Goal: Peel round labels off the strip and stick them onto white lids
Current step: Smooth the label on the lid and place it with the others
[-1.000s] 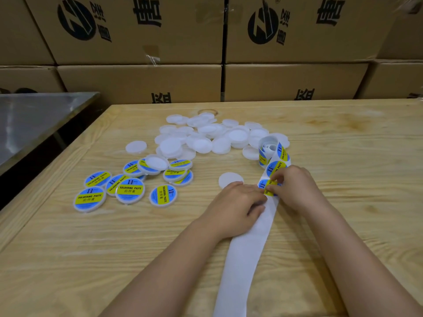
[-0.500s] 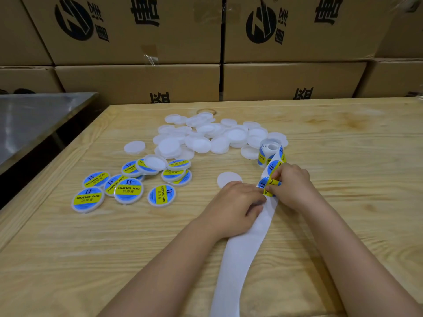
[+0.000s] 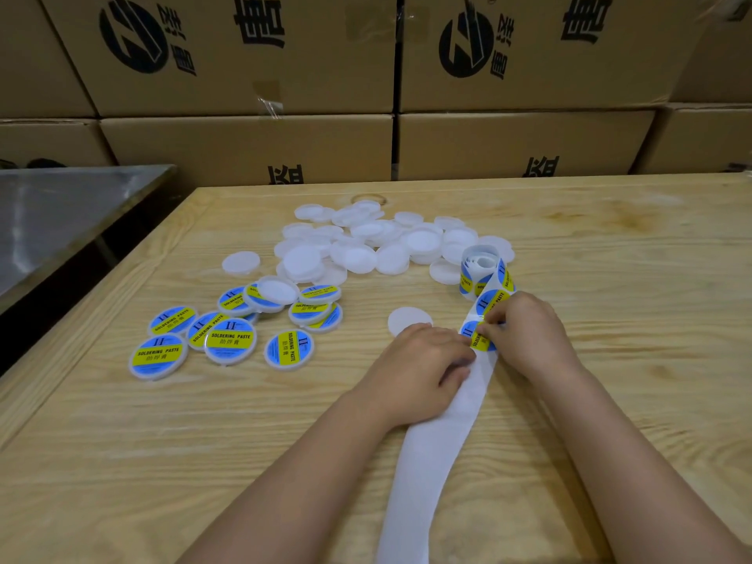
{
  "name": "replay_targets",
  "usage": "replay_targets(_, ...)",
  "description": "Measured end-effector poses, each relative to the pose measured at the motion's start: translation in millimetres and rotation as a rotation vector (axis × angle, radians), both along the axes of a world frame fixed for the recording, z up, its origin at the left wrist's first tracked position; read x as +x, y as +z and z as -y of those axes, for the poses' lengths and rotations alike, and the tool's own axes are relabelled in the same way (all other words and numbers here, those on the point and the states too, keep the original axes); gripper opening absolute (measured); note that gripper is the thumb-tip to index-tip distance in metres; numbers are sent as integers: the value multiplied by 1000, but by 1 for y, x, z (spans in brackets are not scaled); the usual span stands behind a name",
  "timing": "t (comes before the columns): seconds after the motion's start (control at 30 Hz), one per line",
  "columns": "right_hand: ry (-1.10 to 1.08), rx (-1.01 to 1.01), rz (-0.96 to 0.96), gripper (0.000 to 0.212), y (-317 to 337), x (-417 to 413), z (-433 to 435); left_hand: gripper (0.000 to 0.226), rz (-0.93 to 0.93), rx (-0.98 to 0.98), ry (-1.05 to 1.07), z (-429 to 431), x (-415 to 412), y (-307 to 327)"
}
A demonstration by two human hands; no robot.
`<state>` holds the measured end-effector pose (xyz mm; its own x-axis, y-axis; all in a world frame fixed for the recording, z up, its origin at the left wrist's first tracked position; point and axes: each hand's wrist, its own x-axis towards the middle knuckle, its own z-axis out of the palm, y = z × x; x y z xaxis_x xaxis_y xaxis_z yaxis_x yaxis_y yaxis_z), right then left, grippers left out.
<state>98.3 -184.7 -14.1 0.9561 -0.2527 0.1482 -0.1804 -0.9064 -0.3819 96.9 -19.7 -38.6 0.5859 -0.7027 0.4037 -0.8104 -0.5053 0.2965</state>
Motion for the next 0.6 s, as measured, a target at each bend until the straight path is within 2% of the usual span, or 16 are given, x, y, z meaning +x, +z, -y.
replay_targets(0.13,1,36,23,9,3,-1,0,19,-5,-4,-5,0,-1,1)
replay_targets(0.33,-53,39,50,5,6,-4,-2,20,-7,-7,-2,0,-3,3)
replay_targets(0.47,3,-144,4,9,8,-5,-5,21,9,-48,16,0,-6,4)
replay_targets(0.53,35,-131,3,11,10,-6,-6,21,6,-54,37,-1,-6,4)
replay_targets(0.6,58,-66,24,24,13,-7,-4,22,-1,-51,54,-1,-6,4)
